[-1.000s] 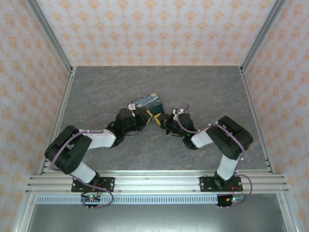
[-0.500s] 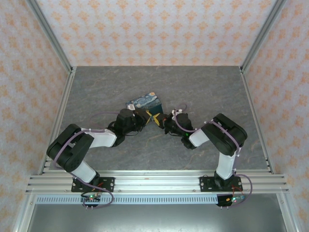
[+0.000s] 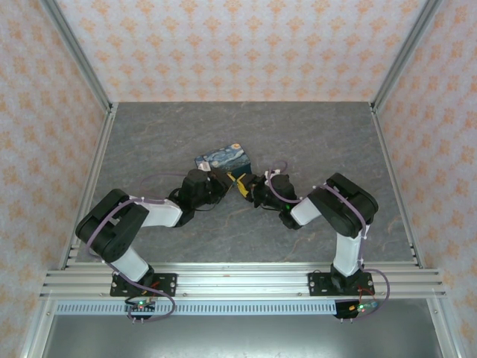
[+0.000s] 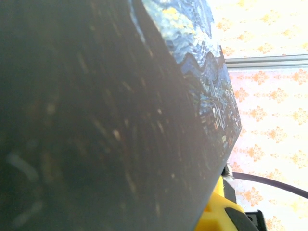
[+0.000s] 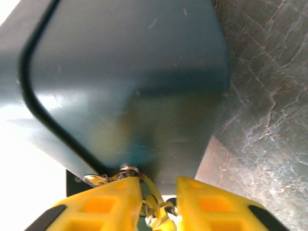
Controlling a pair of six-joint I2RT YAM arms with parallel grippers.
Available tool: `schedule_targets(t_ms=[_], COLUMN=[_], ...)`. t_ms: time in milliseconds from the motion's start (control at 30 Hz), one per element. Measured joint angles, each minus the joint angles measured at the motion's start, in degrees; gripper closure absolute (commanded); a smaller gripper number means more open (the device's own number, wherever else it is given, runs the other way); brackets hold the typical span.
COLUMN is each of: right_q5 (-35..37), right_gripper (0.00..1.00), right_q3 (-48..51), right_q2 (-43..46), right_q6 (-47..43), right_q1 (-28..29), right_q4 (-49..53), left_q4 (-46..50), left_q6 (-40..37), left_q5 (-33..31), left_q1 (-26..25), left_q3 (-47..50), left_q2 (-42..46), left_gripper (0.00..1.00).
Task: Unlock the padlock with the key
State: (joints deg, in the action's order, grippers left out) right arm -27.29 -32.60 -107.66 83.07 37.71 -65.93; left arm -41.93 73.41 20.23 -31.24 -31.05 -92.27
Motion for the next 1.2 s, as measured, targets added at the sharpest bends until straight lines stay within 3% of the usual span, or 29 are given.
schedule_targets(t_ms=[133, 400, 567, 767, 967, 1200], right_q5=[-0.8, -1.7, -2.9, -3.0, 2.2, 11.4], right_gripper=[0.3, 0.16, 0.16, 0.2, 0.28, 0.41], right_q3=[0.0, 5.4, 6.9, 3.5, -4.8, -12.5], right_q2=[0.2, 5.6, 12.5, 21.8, 26.6, 24.4], right_q6=[-0.1, -3.0, -8.4, -21.8, -38.9, -54.9], right_q1=[-0.2, -2.3, -3.8, -4.0, -3.0, 3.8], right_q4=[-1.0, 1.5, 10.8, 30.9, 51.1, 65.4], left_q4=[-0.1, 2.1, 4.5, 7.7, 12.4, 18.6], left_q6=[-1.0, -4.1, -6.5, -9.6, -12.7, -16.5], left_q5=[1.4, 3.8, 5.6, 8.5, 12.4, 16.0], left_q1=[-0.6, 0.5, 2.4, 4.9, 6.9, 7.7], left_q3=[0.0, 0.0, 0.0, -0.3, -3.0, -6.5], left_q2=[-1.1, -1.8, -1.8, -1.7, -1.0, 1.1], left_gripper=[1.0, 1.0, 1.0, 1.0, 1.0, 1.0])
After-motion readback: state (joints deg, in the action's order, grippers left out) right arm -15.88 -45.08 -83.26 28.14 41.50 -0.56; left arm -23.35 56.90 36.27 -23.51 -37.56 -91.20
